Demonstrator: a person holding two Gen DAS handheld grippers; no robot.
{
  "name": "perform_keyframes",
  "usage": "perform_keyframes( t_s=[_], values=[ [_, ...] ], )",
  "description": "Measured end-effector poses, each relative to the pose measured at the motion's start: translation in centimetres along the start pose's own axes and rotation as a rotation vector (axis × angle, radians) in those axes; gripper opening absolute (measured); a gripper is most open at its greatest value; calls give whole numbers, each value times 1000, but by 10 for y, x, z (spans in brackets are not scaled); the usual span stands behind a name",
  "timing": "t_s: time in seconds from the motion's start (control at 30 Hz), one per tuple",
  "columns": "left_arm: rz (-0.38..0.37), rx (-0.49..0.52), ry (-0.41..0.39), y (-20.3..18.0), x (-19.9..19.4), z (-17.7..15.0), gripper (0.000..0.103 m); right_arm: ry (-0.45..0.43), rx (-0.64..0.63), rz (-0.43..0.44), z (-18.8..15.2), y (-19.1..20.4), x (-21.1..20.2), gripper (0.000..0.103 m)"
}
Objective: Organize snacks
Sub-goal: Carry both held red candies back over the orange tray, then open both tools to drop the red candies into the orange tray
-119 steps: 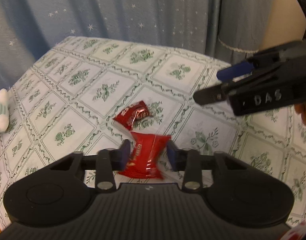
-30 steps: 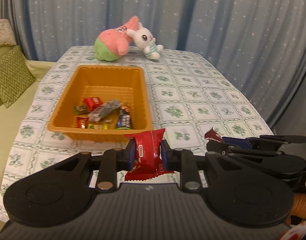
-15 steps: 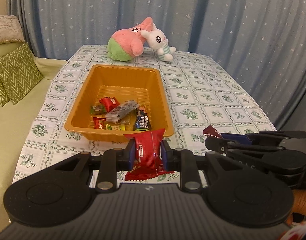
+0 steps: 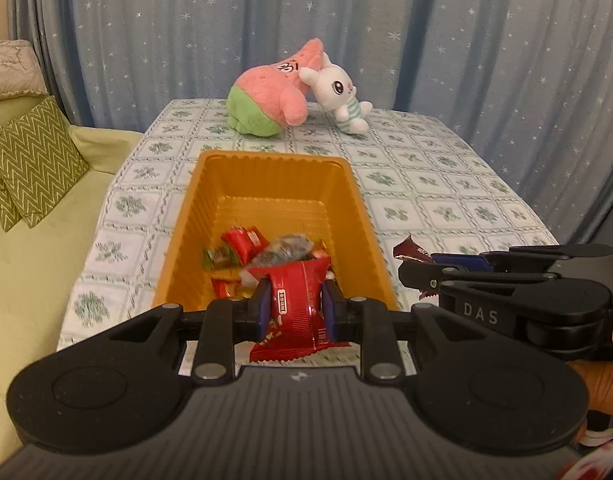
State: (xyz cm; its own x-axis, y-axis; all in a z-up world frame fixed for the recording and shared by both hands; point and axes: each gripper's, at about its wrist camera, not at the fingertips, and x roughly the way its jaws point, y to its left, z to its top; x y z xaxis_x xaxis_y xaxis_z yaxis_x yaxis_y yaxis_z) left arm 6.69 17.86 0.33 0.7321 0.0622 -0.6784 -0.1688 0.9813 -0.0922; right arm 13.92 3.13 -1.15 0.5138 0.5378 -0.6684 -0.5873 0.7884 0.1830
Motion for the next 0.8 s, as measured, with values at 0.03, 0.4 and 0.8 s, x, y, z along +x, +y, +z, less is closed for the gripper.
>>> perform_keyframes(
  t_s=[0.03, 0.4, 0.8],
  values=[
    [2, 1, 0, 3, 4, 3, 23, 1, 0, 2, 4, 0, 5, 23],
    [18, 4, 26, 34, 50, 23, 23, 40, 3, 18, 25, -4, 57, 23],
    [19, 18, 53, 46, 80, 24, 33, 74, 30, 21, 25, -10, 83, 23]
  ],
)
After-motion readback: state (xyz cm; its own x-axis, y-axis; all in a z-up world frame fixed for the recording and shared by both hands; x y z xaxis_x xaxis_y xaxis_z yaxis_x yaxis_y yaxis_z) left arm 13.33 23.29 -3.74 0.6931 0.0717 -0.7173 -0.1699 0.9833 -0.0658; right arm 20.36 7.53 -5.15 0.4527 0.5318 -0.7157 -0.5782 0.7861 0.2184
